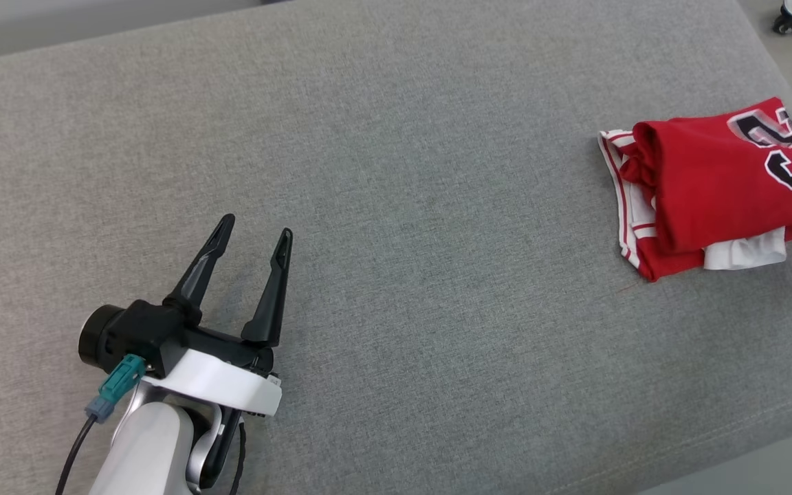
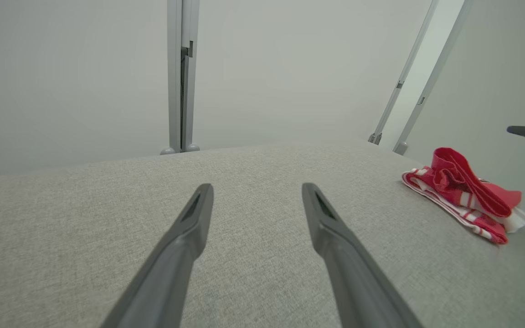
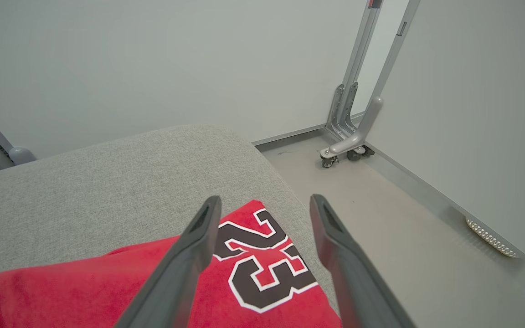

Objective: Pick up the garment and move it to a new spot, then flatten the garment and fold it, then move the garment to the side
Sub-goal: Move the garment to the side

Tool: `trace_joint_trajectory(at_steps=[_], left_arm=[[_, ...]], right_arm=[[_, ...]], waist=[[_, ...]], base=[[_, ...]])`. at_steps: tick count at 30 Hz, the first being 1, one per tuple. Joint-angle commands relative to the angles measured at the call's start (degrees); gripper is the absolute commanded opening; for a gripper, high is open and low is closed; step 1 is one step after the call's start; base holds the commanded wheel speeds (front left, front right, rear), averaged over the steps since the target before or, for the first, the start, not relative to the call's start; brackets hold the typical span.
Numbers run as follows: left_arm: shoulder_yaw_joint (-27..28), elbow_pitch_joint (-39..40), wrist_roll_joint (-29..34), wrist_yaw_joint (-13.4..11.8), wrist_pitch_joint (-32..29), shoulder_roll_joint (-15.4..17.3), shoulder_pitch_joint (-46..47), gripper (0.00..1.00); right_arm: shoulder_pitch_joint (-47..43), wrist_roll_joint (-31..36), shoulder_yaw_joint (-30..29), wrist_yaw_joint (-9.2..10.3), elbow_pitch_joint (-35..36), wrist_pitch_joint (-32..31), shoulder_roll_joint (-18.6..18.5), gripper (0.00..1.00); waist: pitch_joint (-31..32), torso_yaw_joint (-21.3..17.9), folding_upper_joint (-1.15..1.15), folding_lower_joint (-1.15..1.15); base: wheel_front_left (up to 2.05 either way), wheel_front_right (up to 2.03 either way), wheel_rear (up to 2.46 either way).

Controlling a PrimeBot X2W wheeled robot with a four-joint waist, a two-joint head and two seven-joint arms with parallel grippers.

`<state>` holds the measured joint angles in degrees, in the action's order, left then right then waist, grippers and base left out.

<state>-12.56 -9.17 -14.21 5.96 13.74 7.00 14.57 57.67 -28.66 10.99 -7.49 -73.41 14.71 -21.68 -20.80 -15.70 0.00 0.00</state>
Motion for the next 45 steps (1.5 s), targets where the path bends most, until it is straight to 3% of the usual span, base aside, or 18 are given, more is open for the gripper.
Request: trace_joint_trajectory(at_steps=[1,4,11,24,38,45], left_arm=[[0.3,-0.2,-0.6,-0.4,0.5,0.1,0.3,1.00],[0.7,-0.7,-1.2,-0.6,0.9,-0.3,-0.4,1.00],[3.2,-1.4,-2.6,-1.4,1.4,-0.9,-3.2,1.00],[10.2,1.4,-3.6,-2.8,1.4,-1.3,-10.1,1.00],[12.6,0.3,-3.0,-2.0,1.4,-3.2,-15.8,1.00],[12.0,-0.6,-3.0,-1.5,1.4,-3.7,-16.3,1.00]], right_arm=[[-0.3,1.5,-0.7,-0.01,-0.3,0.6,-0.3,1.00],[-1.3,3.5,-2.3,-0.01,3.5,0.6,-0.4,1.00],[-9.1,7.4,-5.4,0.00,19.3,0.5,2.4,1.00],[-27.2,8.9,-4.1,-0.01,42.8,0.5,6.6,1.00],[-48.6,7.6,-6.2,-0.01,54.8,0.5,11.2,1.00],[-52.8,9.4,-6.7,-0.01,57.0,0.5,12.8,1.00]], waist=[[1.4,0.5,0.00,0.00],[3.5,1.2,0.00,0.00],[10.1,3.6,0.00,0.00],[19.3,10.1,0.00,0.00],[22.5,16.1,0.00,0.00],[22.6,16.6,0.00,0.00]], base=[[0.00,0.00,0.00],[0.00,0.00,0.00],[0.00,0.00,0.00],[0.00,0.00,0.00],[0.00,0.00,0.00],[0.00,0.00,0.00]])
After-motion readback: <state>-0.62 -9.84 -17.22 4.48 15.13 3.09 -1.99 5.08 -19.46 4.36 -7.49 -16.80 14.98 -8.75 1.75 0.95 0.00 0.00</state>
